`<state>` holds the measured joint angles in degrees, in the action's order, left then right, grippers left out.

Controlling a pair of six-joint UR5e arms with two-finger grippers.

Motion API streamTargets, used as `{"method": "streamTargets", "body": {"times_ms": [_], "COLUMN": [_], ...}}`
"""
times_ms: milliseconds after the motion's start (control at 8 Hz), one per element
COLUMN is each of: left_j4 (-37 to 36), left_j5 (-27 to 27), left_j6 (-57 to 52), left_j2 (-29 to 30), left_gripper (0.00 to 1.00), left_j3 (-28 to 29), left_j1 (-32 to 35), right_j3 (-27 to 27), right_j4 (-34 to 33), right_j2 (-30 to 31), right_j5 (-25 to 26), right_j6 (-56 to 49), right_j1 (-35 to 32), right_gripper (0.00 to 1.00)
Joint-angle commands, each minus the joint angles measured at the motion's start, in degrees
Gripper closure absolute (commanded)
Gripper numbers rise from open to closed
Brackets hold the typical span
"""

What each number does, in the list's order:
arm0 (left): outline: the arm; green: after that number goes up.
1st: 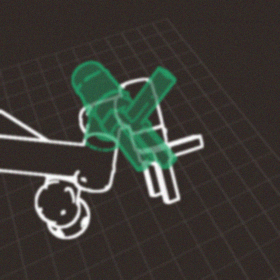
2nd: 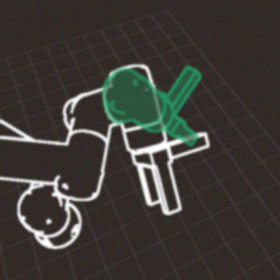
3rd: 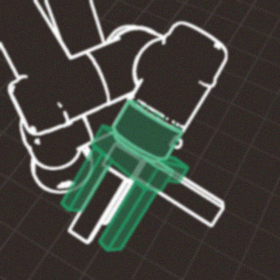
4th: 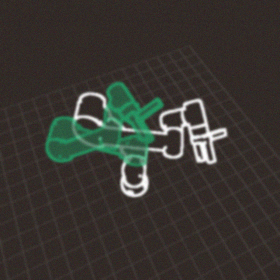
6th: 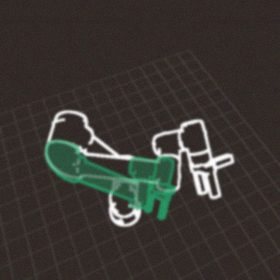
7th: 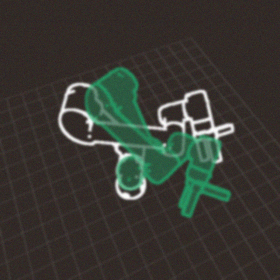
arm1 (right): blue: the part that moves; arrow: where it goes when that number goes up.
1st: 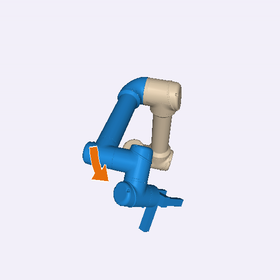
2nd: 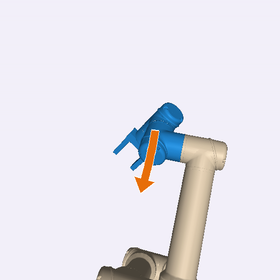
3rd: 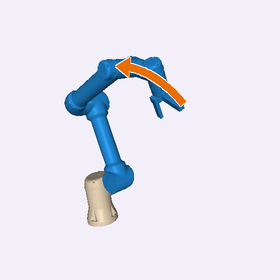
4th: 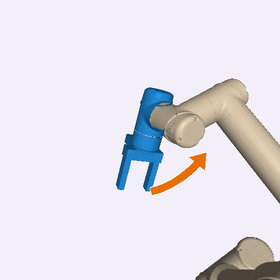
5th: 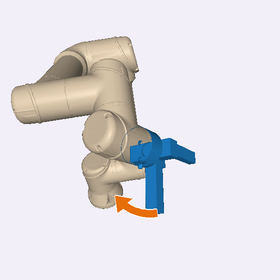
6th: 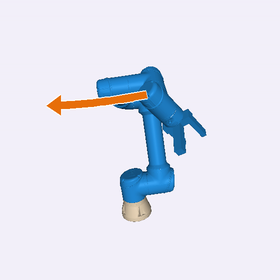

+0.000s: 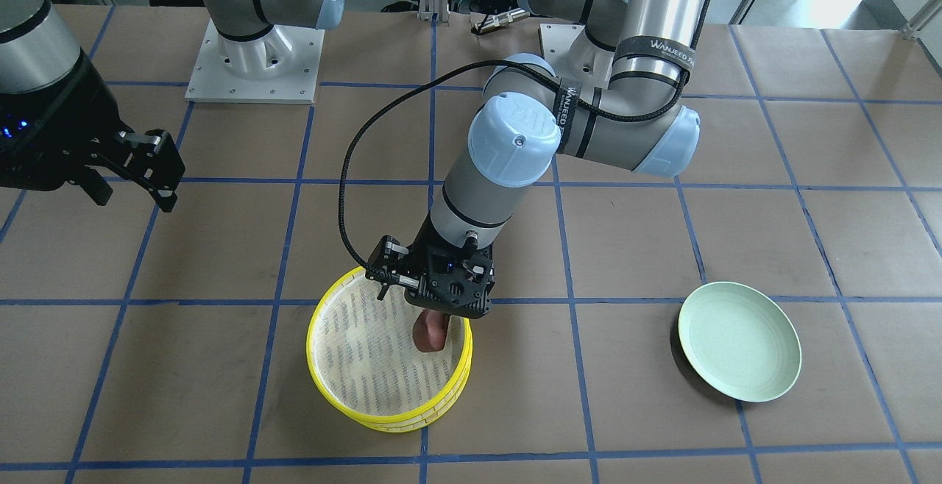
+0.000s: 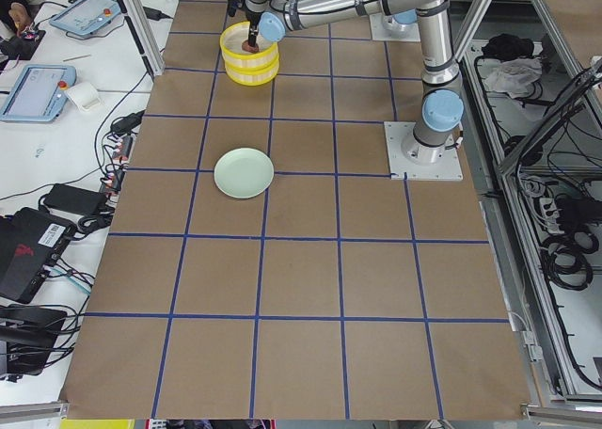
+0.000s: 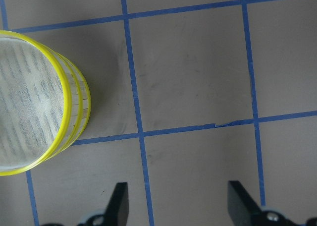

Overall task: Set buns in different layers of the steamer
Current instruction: 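Open the left gripper to release the brown bun and withdraw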

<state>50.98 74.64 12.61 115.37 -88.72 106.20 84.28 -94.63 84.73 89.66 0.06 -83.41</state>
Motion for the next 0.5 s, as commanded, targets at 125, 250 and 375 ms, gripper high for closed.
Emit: {"method": "streamTargets", "body": {"times_ms": [125,250,375], "left_j4": [0.0,0.8,1.6], "left_j5": [-0.1,1.2,7.7], "left_j6": [1.4,0.8,-2.4], "left_j2": [-0.8,-2.4,-3.5], "left_gripper": [0.00,0.00,0.00], "left_j3": [0.5,0.6,0.6], "left_j1": [0.0,-0.1,-0.9], "right_j3": [0.0,0.0,0.0], "right_j4": [0.1,0.1,0.1], "right_j2": [0.7,1.0,1.1], "right_j5": [0.1,0.2,0.0], "right_j6": [0.0,0.0,0.0], "right_j1": [0.1,0.1,0.0], "right_gripper": [0.26,0.26,0.25]}}
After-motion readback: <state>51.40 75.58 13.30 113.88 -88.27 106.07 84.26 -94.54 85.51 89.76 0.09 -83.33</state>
